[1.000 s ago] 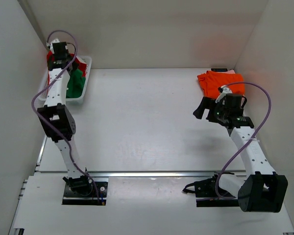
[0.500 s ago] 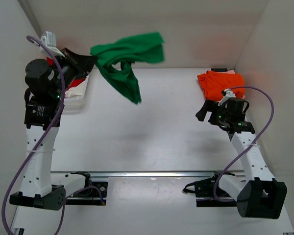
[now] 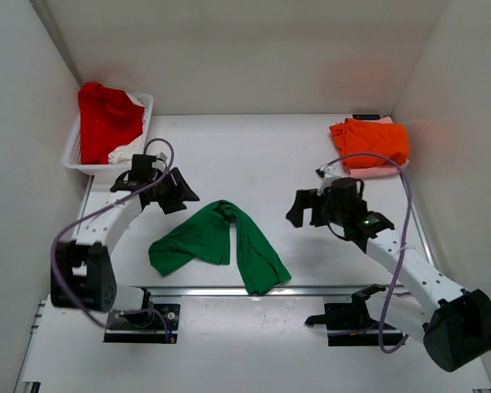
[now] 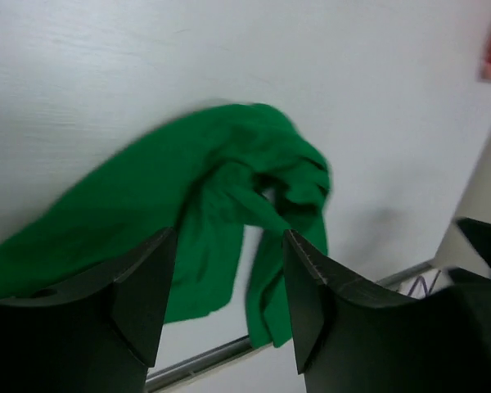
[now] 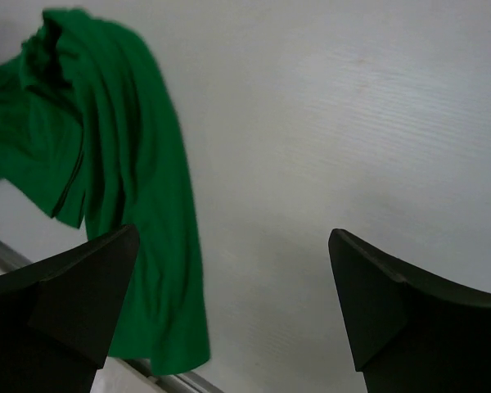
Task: Fold and stack the t-shirts
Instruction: Move the tshirt to the center of the board, then flatten out the tshirt
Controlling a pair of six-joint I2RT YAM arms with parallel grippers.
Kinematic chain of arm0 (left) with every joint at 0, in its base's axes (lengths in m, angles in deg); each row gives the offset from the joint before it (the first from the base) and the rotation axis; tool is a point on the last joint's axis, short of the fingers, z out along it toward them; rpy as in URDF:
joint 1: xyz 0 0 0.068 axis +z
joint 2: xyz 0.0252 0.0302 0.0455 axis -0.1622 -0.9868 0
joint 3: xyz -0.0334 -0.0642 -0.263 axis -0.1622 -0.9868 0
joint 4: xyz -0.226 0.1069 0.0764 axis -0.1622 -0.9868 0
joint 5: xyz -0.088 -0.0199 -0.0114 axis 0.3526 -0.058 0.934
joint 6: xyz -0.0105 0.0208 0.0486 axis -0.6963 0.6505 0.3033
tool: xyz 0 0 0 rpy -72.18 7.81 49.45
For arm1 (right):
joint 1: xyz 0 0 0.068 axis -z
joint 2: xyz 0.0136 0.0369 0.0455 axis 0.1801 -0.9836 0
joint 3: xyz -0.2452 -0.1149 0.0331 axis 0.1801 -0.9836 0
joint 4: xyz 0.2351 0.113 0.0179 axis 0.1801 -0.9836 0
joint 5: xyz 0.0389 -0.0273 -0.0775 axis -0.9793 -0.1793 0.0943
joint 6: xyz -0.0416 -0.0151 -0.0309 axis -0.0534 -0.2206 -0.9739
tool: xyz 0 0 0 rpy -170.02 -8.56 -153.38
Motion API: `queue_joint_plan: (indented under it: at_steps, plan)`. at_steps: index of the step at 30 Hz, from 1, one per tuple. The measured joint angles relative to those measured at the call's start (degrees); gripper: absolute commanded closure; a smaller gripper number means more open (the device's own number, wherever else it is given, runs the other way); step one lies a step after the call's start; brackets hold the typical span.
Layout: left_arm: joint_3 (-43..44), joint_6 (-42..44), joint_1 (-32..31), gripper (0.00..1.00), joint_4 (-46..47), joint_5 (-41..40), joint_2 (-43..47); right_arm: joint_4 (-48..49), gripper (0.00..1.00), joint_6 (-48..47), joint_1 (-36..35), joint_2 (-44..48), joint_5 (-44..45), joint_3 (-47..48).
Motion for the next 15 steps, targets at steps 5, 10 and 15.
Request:
queue_joint_plan:
  at_steps: [5, 10, 15]
  plan:
    - [-1.4, 2.9, -0.5, 0.36, 0.5, 0.8, 17.4, 2.2, 0.01, 1.9, -19.3, -4.9, 6.0, -0.9]
    - [-7.0, 6.6, -2.7, 0.37, -0.8, -1.1, 26.6, 2.7, 0.09, 4.3, -33.0, -7.3, 9.8, -3.7]
    - [-17.1, 8.2, -10.9, 0.40, -1.8, -5.2, 29.4, 1.4, 0.54, 7.3, -43.2, -9.1, 14.5, -4.8]
